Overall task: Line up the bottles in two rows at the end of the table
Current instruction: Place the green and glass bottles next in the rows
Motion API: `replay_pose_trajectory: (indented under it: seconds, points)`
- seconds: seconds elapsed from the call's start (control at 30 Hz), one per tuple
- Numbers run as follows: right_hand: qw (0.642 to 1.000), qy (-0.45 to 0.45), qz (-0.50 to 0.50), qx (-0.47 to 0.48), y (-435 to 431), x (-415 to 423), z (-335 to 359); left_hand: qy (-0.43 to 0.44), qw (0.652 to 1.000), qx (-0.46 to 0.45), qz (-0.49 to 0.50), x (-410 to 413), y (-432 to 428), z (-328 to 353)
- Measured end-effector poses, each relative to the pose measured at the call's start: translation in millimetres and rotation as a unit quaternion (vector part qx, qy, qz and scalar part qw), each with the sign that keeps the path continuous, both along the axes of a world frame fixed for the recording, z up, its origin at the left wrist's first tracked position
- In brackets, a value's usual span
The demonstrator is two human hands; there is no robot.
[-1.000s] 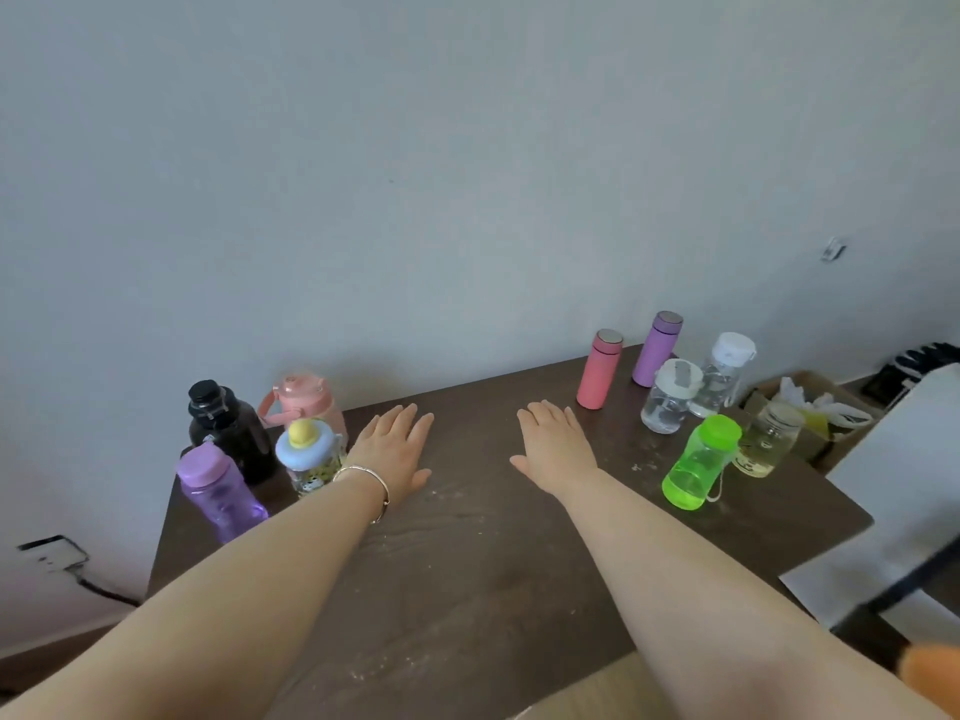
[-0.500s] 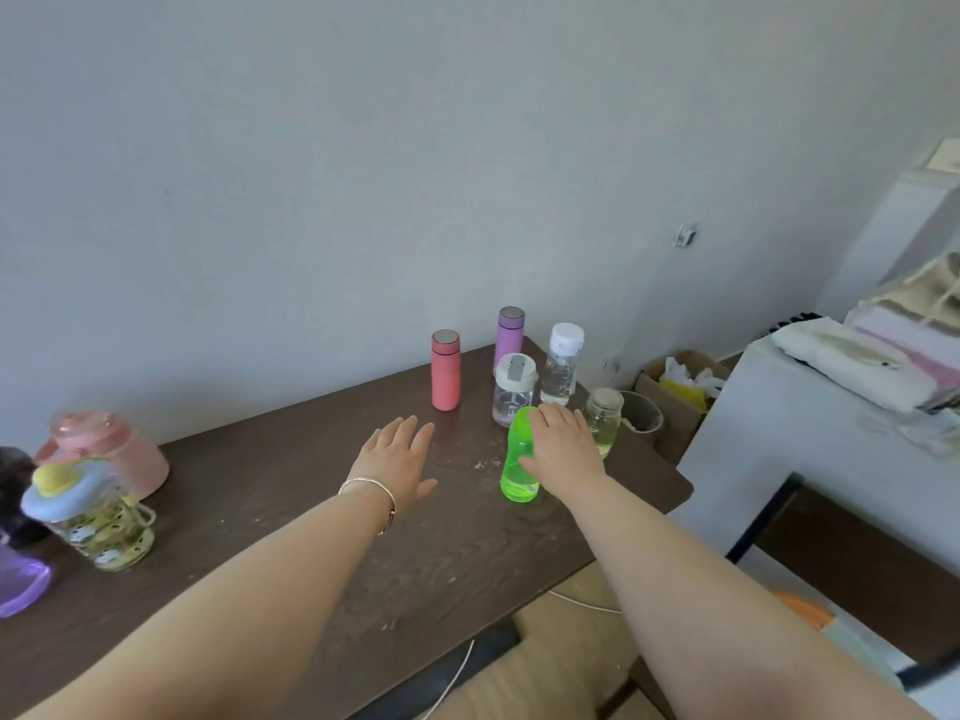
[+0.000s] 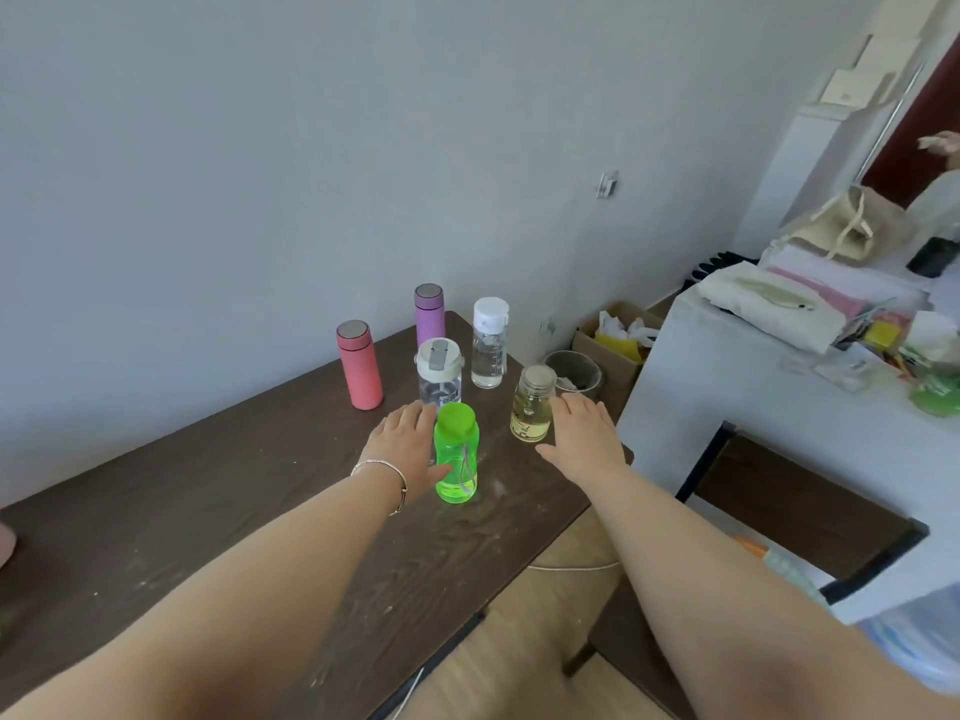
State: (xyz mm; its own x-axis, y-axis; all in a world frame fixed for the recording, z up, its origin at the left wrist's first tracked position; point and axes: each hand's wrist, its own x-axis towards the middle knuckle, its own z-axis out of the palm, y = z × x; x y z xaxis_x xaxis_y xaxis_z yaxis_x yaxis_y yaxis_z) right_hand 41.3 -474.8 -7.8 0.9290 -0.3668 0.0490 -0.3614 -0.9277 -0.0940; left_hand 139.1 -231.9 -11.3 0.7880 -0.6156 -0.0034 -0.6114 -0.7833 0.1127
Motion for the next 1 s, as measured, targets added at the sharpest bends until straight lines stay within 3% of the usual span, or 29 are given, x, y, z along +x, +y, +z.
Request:
replay_pose_trajectory:
  seconds: [0.23,0.43,0.63,1.0]
  points:
    - [0.996,0.018,-0.078,0.034,-28.6,25.1,-17.6,0.128,0.986,-0.103,0.014,36.6,-27.5,-32.6]
    - [0.981,0.003,-0.148,0.129,-44.7,49.8,-33.3,0.26,0.936,-0.235,0.041,43.6,-29.0,-54.9]
    - [0.95,-0.008,-0.142,0.279,-69.5,86.6,-53.7,0.27,0.925,-0.251,0.09,37.8,-34.3,-61.9]
    - [0.912,-0.022,-0.06,0.405,-86.8,111.1,-103.4,0.254,0.899,-0.291,0.207,19.2,-48.2,-68.4]
